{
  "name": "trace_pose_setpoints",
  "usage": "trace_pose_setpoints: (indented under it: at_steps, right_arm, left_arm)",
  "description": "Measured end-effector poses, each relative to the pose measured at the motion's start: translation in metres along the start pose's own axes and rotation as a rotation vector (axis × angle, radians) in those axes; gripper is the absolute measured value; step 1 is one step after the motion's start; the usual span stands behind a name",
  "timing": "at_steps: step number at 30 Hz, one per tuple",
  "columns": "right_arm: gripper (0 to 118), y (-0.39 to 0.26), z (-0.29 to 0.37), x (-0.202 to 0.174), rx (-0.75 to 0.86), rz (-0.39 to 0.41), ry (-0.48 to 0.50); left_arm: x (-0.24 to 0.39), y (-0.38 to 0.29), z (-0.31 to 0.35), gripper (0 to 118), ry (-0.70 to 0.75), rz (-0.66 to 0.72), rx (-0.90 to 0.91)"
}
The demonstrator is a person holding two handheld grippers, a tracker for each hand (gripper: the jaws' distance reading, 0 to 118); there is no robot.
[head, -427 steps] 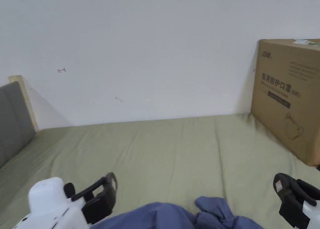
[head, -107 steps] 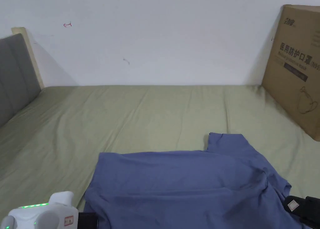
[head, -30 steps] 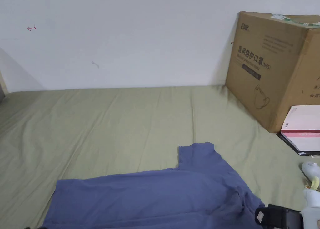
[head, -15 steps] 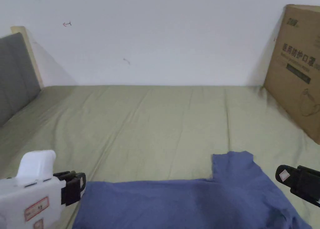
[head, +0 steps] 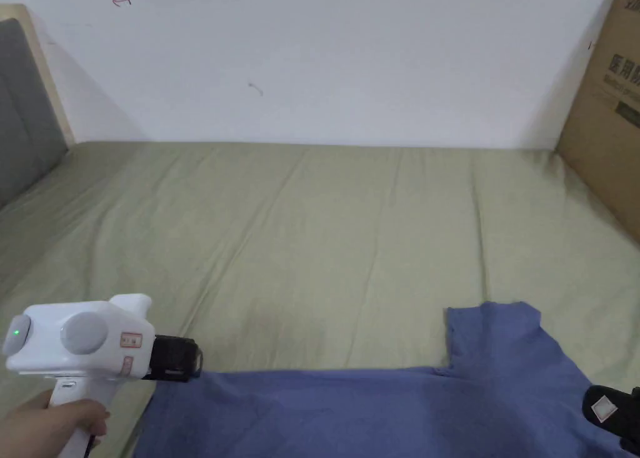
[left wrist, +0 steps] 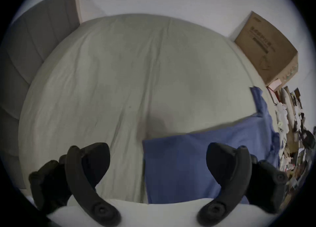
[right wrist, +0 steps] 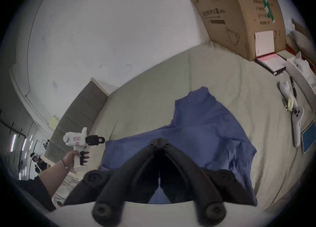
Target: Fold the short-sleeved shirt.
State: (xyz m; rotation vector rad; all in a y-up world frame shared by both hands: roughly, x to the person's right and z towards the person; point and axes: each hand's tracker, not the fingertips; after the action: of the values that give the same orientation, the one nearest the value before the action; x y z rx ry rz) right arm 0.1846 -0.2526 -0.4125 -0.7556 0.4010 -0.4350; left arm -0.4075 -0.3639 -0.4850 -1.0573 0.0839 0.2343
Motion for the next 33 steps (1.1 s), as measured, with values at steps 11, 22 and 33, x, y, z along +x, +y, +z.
trace_pose_setpoints:
  at_steps: [11, 22, 33]
  right_arm:
    - [0, -0.003, -0.033, 0.015, -0.082, -0.019, -0.042]
    - [5, 0.088, -0.114, 0.024, -0.105, 0.140, -0.084]
    - [118, 0.126, -0.243, 0.125, -0.361, 0.033, -0.357]
  left_arm:
    - [0.012, -0.019, -0.032, 103, 0.078, -0.156, -0.029]
    - [0.038, -0.004, 0.051, 2, -0.071, -0.237, 0.189]
    - [0.040, -0.018, 0.107, 2, -0.121, -0.167, 0.275]
